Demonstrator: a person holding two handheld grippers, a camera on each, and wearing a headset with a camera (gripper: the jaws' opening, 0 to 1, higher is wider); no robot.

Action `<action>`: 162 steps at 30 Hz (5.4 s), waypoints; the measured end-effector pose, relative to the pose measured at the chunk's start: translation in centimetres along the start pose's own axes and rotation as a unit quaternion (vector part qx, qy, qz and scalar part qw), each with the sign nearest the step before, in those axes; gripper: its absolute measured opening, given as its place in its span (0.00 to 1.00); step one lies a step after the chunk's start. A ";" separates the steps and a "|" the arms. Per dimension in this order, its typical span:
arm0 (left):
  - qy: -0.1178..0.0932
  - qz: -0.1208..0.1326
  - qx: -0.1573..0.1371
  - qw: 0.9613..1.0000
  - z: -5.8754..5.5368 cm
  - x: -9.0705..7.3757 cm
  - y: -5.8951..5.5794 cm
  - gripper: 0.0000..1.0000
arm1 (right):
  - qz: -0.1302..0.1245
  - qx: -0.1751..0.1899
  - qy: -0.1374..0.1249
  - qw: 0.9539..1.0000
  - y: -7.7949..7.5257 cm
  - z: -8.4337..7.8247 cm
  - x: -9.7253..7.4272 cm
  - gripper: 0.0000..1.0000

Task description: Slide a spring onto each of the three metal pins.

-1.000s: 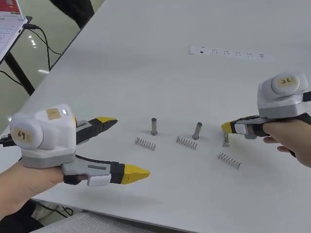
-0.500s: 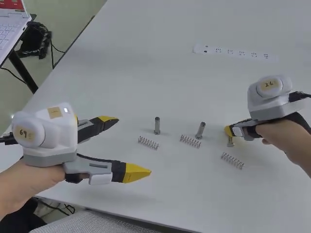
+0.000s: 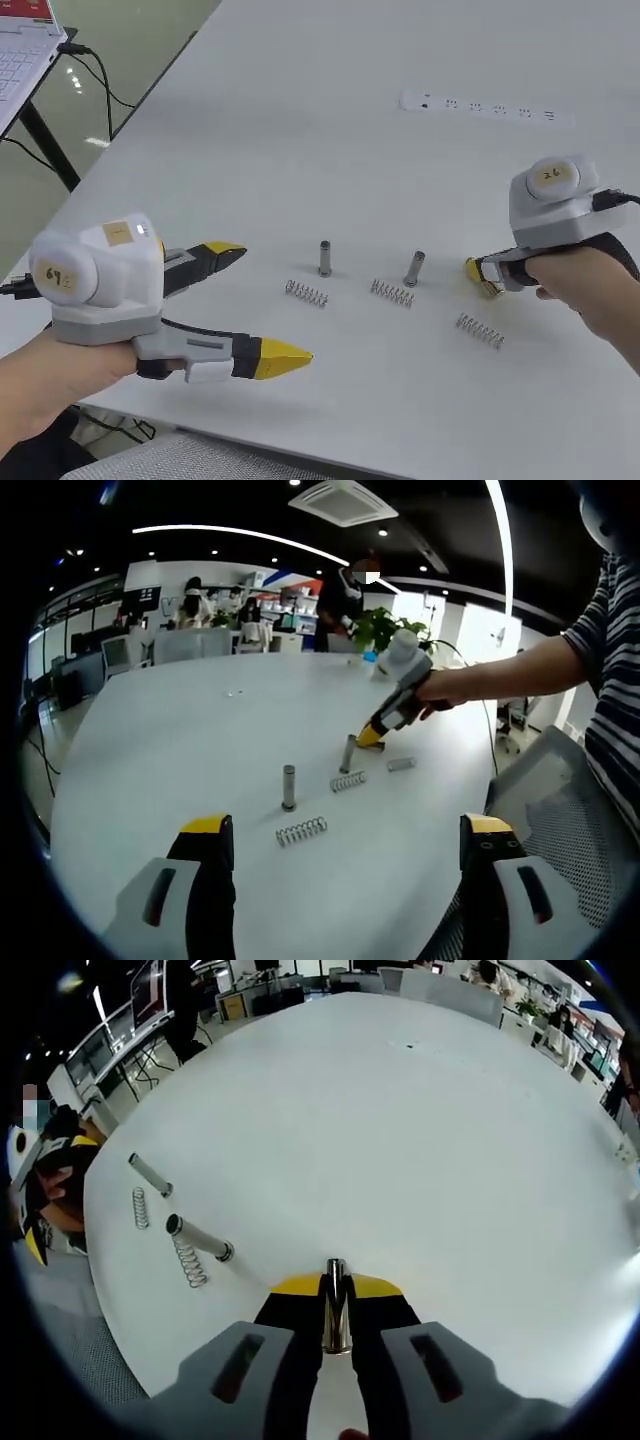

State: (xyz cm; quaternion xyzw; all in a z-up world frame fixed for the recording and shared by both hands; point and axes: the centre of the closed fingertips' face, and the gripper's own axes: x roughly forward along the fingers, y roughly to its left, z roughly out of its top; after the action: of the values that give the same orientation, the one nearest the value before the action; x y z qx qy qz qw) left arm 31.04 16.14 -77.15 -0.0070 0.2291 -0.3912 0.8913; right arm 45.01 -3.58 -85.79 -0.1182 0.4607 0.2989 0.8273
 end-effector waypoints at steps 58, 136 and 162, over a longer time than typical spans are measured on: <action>-0.001 -0.010 0.018 1.000 0.8 -0.1 -0.8 0.90 | -0.002 -0.057 -0.137 0.989 1.6 -0.3 -5.4 0.11; -0.005 -0.002 0.020 1.000 0.7 0.0 0.1 0.96 | 0.082 -0.197 -0.079 0.974 5.7 -4.6 -7.4 0.25; -0.004 -0.003 0.016 1.000 0.5 0.2 0.4 0.95 | 0.105 -0.279 0.015 0.954 5.8 -6.5 -4.7 0.24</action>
State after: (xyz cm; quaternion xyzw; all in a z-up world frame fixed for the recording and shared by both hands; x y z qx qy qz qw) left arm 31.66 16.17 -76.87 0.0053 0.2195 -0.3975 0.8910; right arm 35.13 -3.81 -84.92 -0.2999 0.3807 0.4987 0.7186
